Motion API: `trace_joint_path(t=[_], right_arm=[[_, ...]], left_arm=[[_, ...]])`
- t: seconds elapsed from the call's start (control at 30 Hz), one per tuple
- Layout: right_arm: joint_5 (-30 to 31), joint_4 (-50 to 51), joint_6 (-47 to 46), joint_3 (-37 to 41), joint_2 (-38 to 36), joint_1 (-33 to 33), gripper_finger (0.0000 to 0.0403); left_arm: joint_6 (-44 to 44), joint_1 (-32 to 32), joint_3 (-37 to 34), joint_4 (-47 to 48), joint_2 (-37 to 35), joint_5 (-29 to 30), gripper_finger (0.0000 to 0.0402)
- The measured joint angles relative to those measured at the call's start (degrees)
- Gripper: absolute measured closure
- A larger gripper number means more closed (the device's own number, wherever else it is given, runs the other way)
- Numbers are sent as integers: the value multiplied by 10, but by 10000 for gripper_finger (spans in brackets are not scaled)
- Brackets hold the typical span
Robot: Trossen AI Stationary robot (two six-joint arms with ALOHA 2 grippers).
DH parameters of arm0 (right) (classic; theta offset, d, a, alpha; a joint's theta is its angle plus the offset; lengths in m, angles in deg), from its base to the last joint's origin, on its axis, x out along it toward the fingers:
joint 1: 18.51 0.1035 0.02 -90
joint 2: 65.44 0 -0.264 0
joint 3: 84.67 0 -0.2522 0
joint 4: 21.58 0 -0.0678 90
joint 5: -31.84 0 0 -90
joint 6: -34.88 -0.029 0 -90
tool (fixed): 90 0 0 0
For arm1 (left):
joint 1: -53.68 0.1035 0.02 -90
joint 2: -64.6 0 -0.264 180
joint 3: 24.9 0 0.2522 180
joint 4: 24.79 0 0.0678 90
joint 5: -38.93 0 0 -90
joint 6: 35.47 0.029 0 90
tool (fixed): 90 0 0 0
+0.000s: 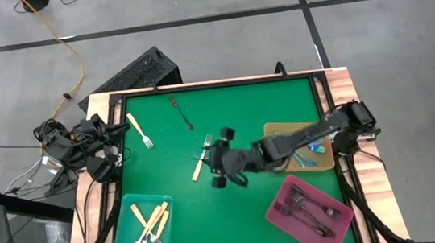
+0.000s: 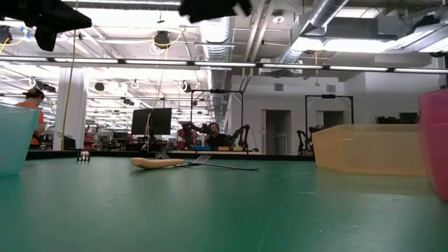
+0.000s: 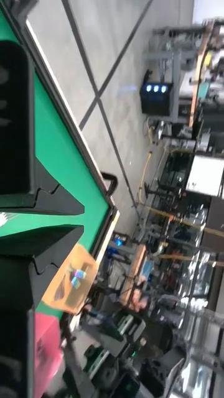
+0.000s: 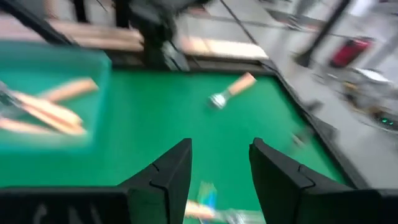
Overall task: Sort silverware by color (type)
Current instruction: Put the yellow fork into the blue bin
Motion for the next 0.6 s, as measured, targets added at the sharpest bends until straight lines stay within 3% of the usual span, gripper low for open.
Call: trace_joint_path(t=[0.17, 0.4, 0.6], right_arm=[[-99, -64, 5, 0, 0, -48, 221], [-135, -49, 5, 3, 1, -88, 221], [-141, -23, 17, 3, 1, -89, 221]], left_arm=[[-14, 0, 0, 2, 0, 20, 374], [-23, 0, 0, 0, 11, 22, 350], [-13, 0, 0, -45, 76, 44, 326]])
